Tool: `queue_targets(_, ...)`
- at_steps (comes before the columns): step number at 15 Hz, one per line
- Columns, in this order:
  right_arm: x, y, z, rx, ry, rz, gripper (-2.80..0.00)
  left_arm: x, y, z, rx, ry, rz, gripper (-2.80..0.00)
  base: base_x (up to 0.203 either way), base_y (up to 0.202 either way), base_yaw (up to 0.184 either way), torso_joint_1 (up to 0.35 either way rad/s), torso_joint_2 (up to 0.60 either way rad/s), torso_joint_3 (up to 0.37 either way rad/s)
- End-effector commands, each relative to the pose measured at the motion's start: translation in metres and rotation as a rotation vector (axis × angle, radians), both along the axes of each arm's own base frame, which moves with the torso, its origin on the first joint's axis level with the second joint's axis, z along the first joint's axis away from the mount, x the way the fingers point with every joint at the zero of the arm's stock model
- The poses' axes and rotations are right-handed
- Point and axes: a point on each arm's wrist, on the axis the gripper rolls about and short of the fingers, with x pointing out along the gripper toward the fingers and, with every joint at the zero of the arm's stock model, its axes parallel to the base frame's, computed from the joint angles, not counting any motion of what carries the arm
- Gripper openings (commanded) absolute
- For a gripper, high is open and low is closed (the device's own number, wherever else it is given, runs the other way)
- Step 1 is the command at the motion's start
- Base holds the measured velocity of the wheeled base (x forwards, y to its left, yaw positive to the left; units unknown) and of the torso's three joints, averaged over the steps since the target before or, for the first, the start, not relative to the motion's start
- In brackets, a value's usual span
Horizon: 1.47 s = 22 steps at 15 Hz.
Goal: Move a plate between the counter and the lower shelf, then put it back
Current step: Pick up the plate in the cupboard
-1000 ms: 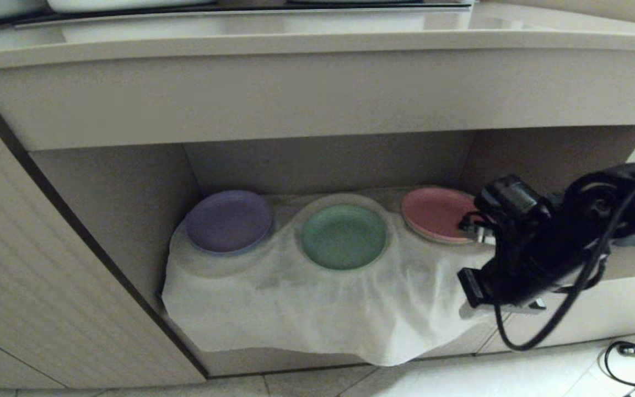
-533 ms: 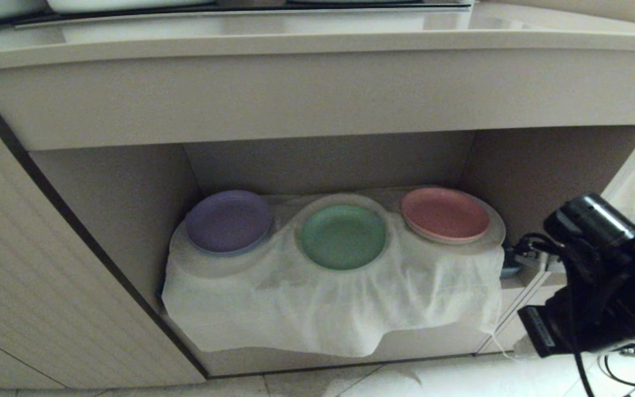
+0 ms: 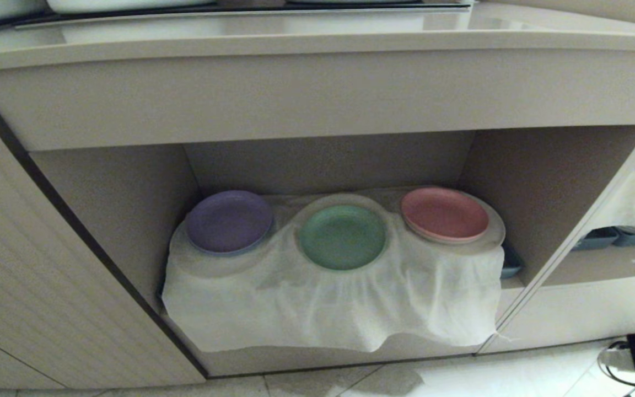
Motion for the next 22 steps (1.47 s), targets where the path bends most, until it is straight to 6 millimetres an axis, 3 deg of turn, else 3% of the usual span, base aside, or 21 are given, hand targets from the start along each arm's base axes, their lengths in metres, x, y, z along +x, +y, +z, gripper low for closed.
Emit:
queue_targets(1, -0.022, -0.008, 0.006, -0.002, -0.158, -0.052, -2.80, 0.000, 0.000, 0.000, 0.000, 0.000, 0.000, -2.80, 0.000, 0.000, 0.000, 0.000, 0.00, 0.000)
queue_targets(6, -0.061, -0.013, -0.010, -0.024, -0.477, -0.132, -2.80, 0.000, 0.000, 0.000, 0.000, 0.000, 0.000, -2.80, 0.000, 0.000, 0.000, 0.000, 0.00, 0.000)
queue_targets(14, -0.127, -0.007, -0.054, -0.097, -0.777, -0.126, -2.80, 0.000, 0.000, 0.000, 0.000, 0.000, 0.000, -2.80, 0.000, 0.000, 0.000, 0.000, 0.00, 0.000)
queue_targets(22, -0.141, -0.010, -0.076, -0.178, -0.885, -0.172, -2.80, 0.000, 0.000, 0.000, 0.000, 0.000, 0.000, -2.80, 0.000, 0.000, 0.000, 0.000, 0.00, 0.000)
